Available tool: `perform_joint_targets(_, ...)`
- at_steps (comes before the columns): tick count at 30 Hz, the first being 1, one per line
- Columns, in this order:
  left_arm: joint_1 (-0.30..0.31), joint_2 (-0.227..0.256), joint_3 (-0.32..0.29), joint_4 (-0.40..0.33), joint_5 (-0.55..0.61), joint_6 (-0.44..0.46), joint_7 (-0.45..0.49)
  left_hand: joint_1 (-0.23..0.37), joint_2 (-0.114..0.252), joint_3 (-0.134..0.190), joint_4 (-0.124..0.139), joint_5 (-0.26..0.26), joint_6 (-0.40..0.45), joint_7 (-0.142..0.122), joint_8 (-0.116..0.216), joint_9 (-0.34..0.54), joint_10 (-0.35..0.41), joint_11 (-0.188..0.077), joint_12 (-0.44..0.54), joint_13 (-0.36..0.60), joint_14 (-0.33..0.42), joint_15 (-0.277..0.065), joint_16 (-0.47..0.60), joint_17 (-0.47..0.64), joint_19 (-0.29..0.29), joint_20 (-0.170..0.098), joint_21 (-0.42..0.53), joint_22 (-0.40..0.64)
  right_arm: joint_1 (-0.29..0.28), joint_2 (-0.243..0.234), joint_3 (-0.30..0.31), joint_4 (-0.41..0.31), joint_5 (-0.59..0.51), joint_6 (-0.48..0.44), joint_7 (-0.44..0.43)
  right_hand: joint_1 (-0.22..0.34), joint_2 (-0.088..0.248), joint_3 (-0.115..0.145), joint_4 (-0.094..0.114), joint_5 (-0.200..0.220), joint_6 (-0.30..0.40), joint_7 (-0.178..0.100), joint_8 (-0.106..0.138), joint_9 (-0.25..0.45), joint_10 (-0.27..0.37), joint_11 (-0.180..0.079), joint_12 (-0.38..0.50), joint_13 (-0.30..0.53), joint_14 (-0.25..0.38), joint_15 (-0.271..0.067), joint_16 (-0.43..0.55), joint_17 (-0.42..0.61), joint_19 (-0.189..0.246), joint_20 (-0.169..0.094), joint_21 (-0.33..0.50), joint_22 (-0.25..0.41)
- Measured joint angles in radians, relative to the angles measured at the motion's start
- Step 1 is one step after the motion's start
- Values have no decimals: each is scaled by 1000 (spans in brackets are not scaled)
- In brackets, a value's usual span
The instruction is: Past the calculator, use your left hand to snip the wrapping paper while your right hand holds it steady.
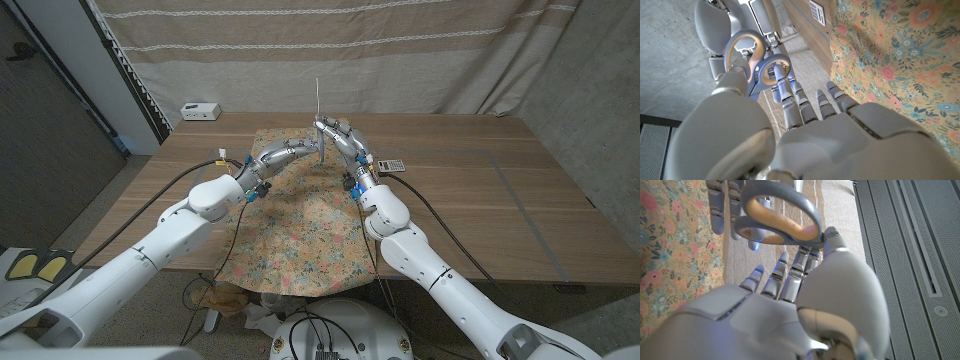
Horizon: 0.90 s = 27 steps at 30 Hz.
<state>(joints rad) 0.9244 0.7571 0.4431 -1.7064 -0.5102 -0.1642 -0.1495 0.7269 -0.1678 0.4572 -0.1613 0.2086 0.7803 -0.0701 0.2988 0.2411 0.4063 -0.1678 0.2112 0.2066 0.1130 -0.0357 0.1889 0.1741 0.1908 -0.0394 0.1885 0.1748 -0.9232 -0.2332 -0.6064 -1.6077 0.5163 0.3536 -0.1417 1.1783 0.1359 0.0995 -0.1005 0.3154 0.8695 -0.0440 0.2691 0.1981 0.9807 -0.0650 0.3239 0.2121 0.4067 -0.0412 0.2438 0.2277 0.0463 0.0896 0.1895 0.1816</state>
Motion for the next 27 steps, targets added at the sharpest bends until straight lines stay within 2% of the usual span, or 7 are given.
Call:
perform_joint_targets(6,8,6,3,-22,38,0,32,5,5,-4,-4,0,15,-3,-2,-4,1,-1,0,0,0,0,0,0,0,0,0,0,-8,-1,-7,-24,-27,-24,-34,0,0,0,0,0,3,3,0,0,0,0,-2,0,0,0,0,0,0,0,0,0)
perform_joint_targets(9,11,8,3,-32,61,0,51,5,5,-4,-4,0,17,-5,-2,-6,3,-11,0,0,0,0,0,0,0,0,0,0,-12,-2,-9,-35,-35,-34,-47,0,0,0,0,0,3,2,0,0,0,0,1,-2,0,0,0,0,0,0,0,0)
perform_joint_targets(10,12,8,3,-32,61,0,51,5,5,-4,-4,0,16,-5,-2,-9,3,-11,0,0,0,0,0,0,0,0,0,0,-12,-2,-9,-35,-38,-38,-51,0,0,-1,-1,0,18,-13,-3,-1,0,0,2,-2,0,0,0,0,1,1,0,0)
perform_joint_targets(27,26,14,2,-59,120,4,102,14,4,-4,-4,0,26,-3,-2,-15,3,-11,0,0,0,0,0,0,0,0,0,0,-25,-1,-18,-58,-58,-63,-86,0,0,-3,-3,4,24,-8,5,0,-2,-2,2,-5,4,-4,0,0,4,4,8,0)
